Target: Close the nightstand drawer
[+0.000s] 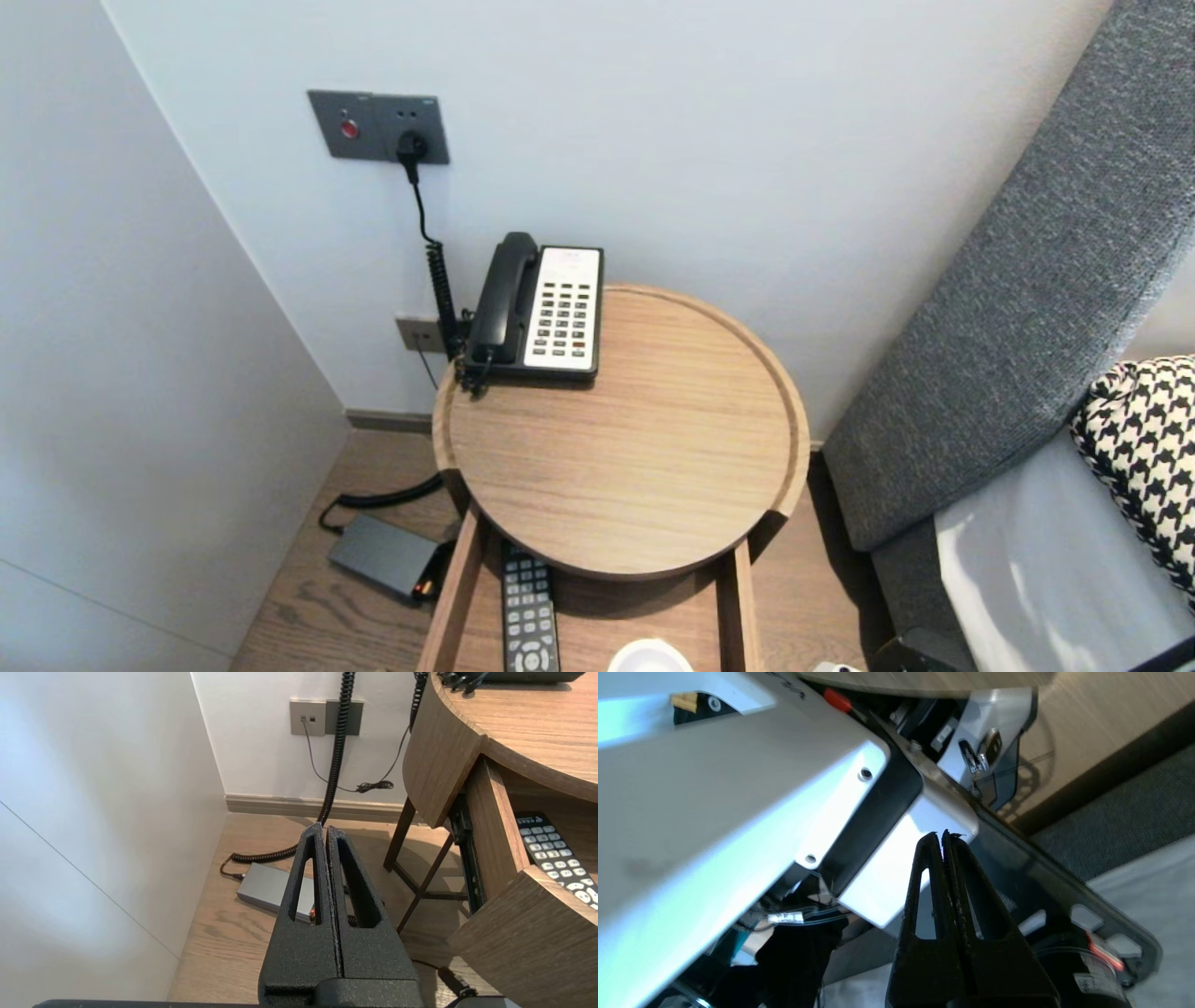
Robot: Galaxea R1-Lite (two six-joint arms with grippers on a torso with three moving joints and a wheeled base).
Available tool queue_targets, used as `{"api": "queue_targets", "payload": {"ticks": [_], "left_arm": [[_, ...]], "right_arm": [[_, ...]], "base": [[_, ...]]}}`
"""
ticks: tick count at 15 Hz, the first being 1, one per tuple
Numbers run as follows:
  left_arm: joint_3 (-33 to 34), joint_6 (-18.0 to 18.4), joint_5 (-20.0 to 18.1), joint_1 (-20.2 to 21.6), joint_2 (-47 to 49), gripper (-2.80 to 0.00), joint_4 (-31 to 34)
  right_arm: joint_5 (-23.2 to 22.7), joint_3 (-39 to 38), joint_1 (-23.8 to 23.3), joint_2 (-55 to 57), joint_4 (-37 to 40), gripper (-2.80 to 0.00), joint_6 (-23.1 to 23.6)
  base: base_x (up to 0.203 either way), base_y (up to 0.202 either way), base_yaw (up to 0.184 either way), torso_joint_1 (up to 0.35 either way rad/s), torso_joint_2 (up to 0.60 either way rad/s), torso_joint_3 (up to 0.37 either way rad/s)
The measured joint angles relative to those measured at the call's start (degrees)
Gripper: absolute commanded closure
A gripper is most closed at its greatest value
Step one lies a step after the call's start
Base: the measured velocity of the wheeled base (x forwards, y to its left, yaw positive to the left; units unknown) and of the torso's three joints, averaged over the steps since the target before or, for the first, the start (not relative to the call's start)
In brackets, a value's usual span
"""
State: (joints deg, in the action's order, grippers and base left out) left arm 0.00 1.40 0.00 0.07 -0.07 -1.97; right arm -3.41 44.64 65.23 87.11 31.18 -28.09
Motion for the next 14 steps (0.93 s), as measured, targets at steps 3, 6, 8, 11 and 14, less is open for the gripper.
{"api": "queue_targets", "payload": {"ticks": [3,6,8,11,14], "left_arm": [[0.00,0.00,0.00,0.00,0.00,0.00,0.00],[0.00,-0.02,0.00,0.00,0.00,0.00,0.00],[0.00,-0.02,0.00,0.00,0.00,0.00,-0.01],[0.00,0.00,0.00,0.00,0.00,0.00,0.00],[0.00,0.00,0.00,0.00,0.00,0.00,-0.01]], "right_arm": [[0.06,-0.13,1.02,3.01,-4.32,0.00,0.00],[0.42,0.28,1.41,5.07,-6.92,0.00,-0.05],[0.77,0.37,1.48,6.03,-8.51,0.00,-0.16],[0.96,0.48,1.46,7.01,-10.07,0.00,-0.22],[1.02,1.29,1.23,7.59,-10.29,0.00,-0.57]], "base": [[0.000,0.000,0.000,0.000,0.00,0.000],[0.000,0.000,0.000,0.000,0.00,0.000],[0.000,0.000,0.000,0.000,0.00,0.000],[0.000,0.000,0.000,0.000,0.00,0.000],[0.000,0.000,0.000,0.000,0.00,0.000]]}}
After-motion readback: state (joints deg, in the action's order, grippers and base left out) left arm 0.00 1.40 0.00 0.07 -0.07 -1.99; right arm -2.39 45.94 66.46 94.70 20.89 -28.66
